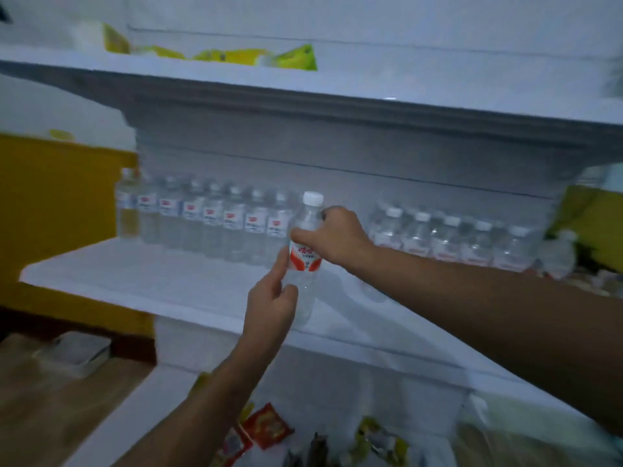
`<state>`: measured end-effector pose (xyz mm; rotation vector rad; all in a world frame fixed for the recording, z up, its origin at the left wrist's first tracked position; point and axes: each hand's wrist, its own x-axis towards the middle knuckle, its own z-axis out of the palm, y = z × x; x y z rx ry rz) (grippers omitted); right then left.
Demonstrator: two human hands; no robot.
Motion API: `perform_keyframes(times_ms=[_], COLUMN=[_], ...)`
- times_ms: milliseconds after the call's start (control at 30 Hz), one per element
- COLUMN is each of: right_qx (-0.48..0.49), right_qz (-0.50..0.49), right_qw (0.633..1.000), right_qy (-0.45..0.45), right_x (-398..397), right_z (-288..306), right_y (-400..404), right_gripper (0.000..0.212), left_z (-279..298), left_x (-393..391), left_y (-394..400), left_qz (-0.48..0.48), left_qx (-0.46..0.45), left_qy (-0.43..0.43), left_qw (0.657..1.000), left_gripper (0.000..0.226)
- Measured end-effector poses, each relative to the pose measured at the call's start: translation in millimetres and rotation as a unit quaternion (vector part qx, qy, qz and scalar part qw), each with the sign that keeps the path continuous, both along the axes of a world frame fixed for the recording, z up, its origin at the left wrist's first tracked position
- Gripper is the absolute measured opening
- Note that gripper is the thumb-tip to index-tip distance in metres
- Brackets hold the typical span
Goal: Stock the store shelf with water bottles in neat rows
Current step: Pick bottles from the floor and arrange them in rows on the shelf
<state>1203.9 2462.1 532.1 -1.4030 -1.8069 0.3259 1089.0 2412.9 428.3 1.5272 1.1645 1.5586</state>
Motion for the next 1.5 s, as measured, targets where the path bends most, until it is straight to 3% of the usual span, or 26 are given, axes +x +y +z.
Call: perform_keyframes(times_ms=[133,267,400,600,933,1167,1233,1367,1433,1500], right_qx=[0.005,-0.003,-0.002,0.009,0.002,0.006,0.006,0.019,0.026,0.030], right_qz=[-0.107,-0.192,-0.255,-0.322,-0.362,-0.346,-0.343,-0.335,-0.343,-0.356], right_qw=[0.994,0.981,0.967,0.947,0.932,0.938,0.939,0.942,0.939,0.934], right_qy=[0.000,0.001,0.003,0.011,0.007,-0.026,-0.019,0.007,0.015,0.017], right_x=[101,186,248,309,366,387,388,386,392,400], right_z=[3,-5,-15,-14,-28,-46,-47,-47,-50,-53], right_y=[-18,-45,-73,-106,-104,-58,-40,-4,13,24], right_gripper=[0.039,0.039,0.030,0.027,0.034,0.041,0.043,0.045,0.044,0.043], left_z=[4,2,2,8,-2,-24,-36,-57,-61,-69], left_x=[93,174,234,297,353,366,363,353,347,341], left_y=[3,-1,-19,-35,-29,7,20,44,51,54], left_qz=[-0.093,-0.183,-0.243,-0.308,-0.329,-0.339,-0.317,-0.276,-0.257,-0.234], left_qx=[0.006,-0.013,-0.033,-0.027,-0.006,0.019,0.014,0.019,0.030,0.096], left_qy=[0.013,0.010,0.008,0.029,0.069,0.158,0.227,0.425,0.455,0.456], left_qw=[0.996,0.983,0.970,0.951,0.942,0.927,0.921,0.862,0.852,0.853], left_gripper=[0.065,0.055,0.064,0.068,0.068,0.069,0.062,0.056,0.050,0.038])
